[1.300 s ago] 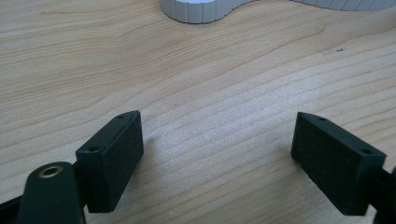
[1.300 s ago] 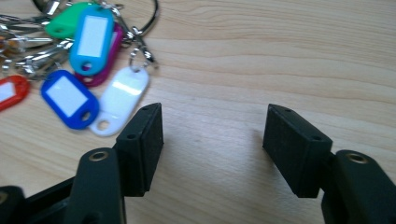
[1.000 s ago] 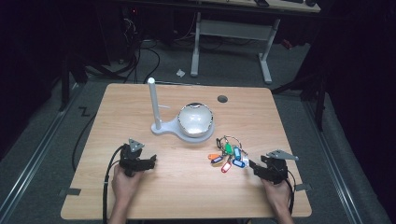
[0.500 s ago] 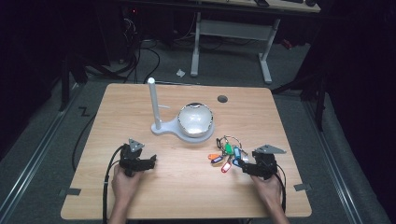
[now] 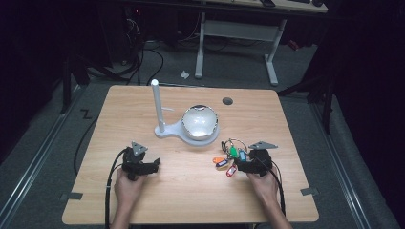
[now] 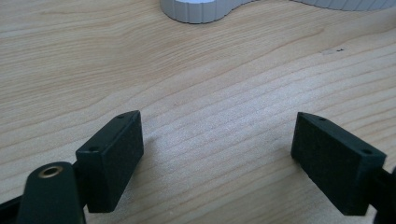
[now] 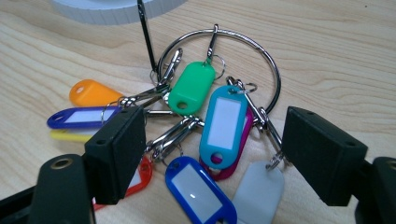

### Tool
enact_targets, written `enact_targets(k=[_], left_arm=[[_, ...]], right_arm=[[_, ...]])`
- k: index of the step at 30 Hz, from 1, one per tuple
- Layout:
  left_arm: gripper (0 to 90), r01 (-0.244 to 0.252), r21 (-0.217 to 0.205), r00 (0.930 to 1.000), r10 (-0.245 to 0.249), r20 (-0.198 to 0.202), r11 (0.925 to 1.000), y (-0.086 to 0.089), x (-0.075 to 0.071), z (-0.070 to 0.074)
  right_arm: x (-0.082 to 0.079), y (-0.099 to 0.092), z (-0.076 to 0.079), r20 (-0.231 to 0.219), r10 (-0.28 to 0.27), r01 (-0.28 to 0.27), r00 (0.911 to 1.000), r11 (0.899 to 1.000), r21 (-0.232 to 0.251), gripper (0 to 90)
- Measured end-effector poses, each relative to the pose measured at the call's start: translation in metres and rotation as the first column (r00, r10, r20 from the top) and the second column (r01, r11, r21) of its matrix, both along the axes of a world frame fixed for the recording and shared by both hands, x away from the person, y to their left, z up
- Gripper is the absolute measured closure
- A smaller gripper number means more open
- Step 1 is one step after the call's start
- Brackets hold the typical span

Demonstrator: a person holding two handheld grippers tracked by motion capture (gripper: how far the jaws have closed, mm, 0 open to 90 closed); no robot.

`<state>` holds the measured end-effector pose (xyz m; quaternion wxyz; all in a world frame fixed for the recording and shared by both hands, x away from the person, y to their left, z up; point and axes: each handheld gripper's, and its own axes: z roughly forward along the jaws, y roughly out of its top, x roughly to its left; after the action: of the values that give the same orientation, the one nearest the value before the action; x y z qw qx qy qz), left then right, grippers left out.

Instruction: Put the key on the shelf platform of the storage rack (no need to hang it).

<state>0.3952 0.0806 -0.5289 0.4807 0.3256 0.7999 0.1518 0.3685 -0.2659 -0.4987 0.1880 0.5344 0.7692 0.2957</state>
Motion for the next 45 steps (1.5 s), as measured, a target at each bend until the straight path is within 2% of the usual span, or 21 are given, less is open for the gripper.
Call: enact_targets(k=[4,11,12,13,16,17,18,19,20,21,22,24,25,26,36,37,38,39,40,45], left_arm=[[17.3,-0.001,-0.001,1.0,0.001,0.0,1.0,0.0,0.0,0.0],[17.2,-0.001,0.0,1.0,0.001,0.0,1.0,0.0,0.0,0.0],[17.2,0.0,0.0,1.0,0.0,0.0,1.0,0.0,0.0,0.0],[17.2,0.001,0.001,1.0,-0.001,0.0,1.0,0.0,0.0,0.0],[17.2,0.0,0.0,1.0,0.0,0.0,1.0,0.0,0.0,0.0],[17.2,0.001,0.001,1.0,-0.001,0.0,1.0,0.0,0.0,0.0],[17.2,0.001,0.001,1.0,-0.001,0.0,1.0,0.0,0.0,0.0],[17.2,0.0,0.0,1.0,0.0,0.0,1.0,0.0,0.0,0.0],[17.2,-0.001,-0.001,1.0,0.001,0.0,1.0,0.0,0.0,0.0],[17.3,-0.001,-0.001,1.0,0.001,0.0,1.0,0.0,0.0,0.0],[17.3,0.001,0.0,1.0,-0.001,0.0,1.0,0.0,0.0,0.0],[17.2,0.001,0.001,1.0,-0.001,0.001,1.0,0.0,0.0,0.0],[17.2,0.001,0.001,1.0,-0.001,0.001,1.0,0.0,0.0,0.0],[17.2,0.0,0.0,1.0,0.0,0.0,1.0,0.0,0.0,0.0],[17.2,0.001,0.001,1.0,-0.001,0.001,1.0,0.0,0.0,0.0],[17.2,0.0,0.0,1.0,0.0,0.0,1.0,0.0,0.0,0.0],[17.2,0.0,0.0,1.0,0.0,0.0,1.0,0.0,0.0,0.0],[17.2,0.0,0.0,1.0,0.0,0.0,1.0,0.0,0.0,0.0],[17.2,0.0,0.0,1.0,0.0,0.0,1.0,0.0,0.0,0.0],[17.2,-0.001,-0.001,1.0,0.001,0.0,1.0,0.0,0.0,0.0]], right_arm=[[0.006,0.004,-0.003,-0.018,-0.009,0.008,0.9998,1.0,-0.015,21.1],[0.009,0.007,-0.007,-0.014,-0.008,0.008,0.9999,0.998,-0.057,23.6],[0.011,0.007,-0.013,-0.048,-0.006,0.002,0.9988,0.997,-0.083,21.8],[0.011,0.004,-0.014,-0.049,-0.006,0.003,0.9988,0.998,-0.056,23.5],[0.01,0.002,-0.014,-0.04,-0.003,0.001,0.9992,0.998,-0.055,26.5],[0.009,0.001,-0.014,-0.028,0.007,-0.009,0.9996,0.999,-0.05,33.5],[0.009,0.001,-0.014,-0.028,0.007,-0.009,0.9996,0.999,-0.05,33.5],[0.009,0.0,-0.014,-0.018,0.013,-0.014,0.9998,0.999,-0.048,37.6],[0.007,0.0,-0.014,-0.004,0.016,-0.016,0.9999,0.999,-0.043,46.8],[0.007,0.0,-0.014,-0.004,0.016,-0.016,0.9999,0.999,-0.043,46.8],[0.007,-0.001,-0.014,0.003,0.024,-0.024,0.9997,0.999,-0.042,51.6],[0.006,-0.002,-0.013,0.007,0.043,-0.043,0.999,0.998,-0.046,66.3],[0.006,-0.002,-0.013,0.007,0.043,-0.043,0.999,0.998,-0.046,66.3],[0.006,-0.003,-0.013,0.01,0.05,-0.049,0.9987,0.997,-0.053,75.0],[0.005,-0.003,-0.013,0.022,0.081,-0.079,0.9965,0.995,-0.059,77.8],[0.005,-0.004,-0.013,0.026,0.084,-0.082,0.9961,0.995,-0.055,77.9],[0.004,-0.006,-0.012,0.037,0.08,-0.08,0.9961,0.997,-0.022,77.9],[0.004,-0.006,-0.012,0.037,0.08,-0.08,0.9961,0.997,-0.022,77.9],[0.003,-0.008,-0.007,0.06,0.078,-0.078,0.9952,0.997,0.0,78.0],[0.0,-0.011,0.004,0.087,0.088,-0.09,0.9923,0.996,0.011,78.0]])
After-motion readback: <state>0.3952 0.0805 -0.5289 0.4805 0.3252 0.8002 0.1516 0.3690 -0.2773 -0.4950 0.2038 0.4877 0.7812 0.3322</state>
